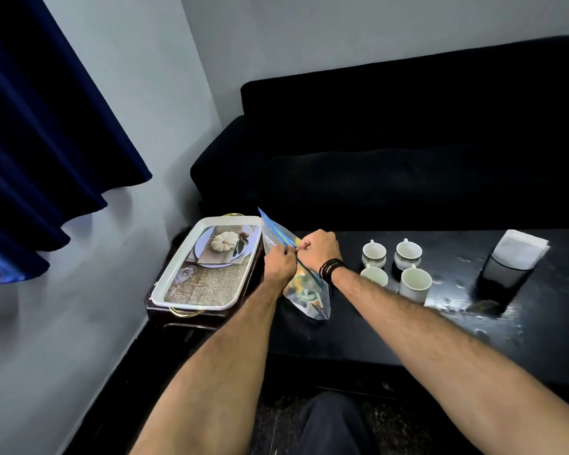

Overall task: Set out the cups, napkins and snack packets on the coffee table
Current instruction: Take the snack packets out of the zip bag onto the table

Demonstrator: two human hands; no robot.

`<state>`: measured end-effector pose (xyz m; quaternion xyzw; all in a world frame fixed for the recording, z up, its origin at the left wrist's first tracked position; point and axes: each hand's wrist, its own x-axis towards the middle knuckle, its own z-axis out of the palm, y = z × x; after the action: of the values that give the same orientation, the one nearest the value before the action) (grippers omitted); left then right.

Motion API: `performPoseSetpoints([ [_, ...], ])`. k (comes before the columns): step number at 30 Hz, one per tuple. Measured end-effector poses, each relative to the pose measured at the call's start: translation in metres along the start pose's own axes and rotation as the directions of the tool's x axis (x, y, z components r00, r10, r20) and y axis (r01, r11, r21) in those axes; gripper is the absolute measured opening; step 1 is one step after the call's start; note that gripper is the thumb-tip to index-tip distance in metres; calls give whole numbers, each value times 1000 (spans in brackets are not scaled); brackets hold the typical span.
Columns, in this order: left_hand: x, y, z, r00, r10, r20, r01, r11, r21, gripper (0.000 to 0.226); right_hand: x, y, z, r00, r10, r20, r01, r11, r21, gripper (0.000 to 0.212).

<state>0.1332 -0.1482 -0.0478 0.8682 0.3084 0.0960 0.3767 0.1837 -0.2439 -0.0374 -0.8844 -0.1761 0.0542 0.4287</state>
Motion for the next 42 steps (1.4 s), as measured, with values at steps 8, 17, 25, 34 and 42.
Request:
performPoseSetpoints([
  [8, -3, -43, -40, 999, 42, -10, -41, 994, 100, 36, 16, 44, -46, 973, 162, -164, -178, 981, -83, 18],
  [17, -9, -11, -34, 984, 132, 122, -158, 958, 238, 41, 30, -11, -19, 962, -263, 70, 271, 905, -327, 19],
  [25, 8, -6, -63, 967, 67, -245, 43, 907, 418, 52, 34, -9, -36, 971, -195, -140, 155, 954, -258, 16],
  [34, 9, 20, -70, 941, 95, -326, 31, 932, 361, 56, 44, -9, -49, 986, -110, -123, 99, 991, -92, 22],
  [42, -10, -7, -62, 999, -47, -22, 52, 926, 374, 37, 23, 19, -49, 993, -69, 97, 90, 967, -236, 57],
])
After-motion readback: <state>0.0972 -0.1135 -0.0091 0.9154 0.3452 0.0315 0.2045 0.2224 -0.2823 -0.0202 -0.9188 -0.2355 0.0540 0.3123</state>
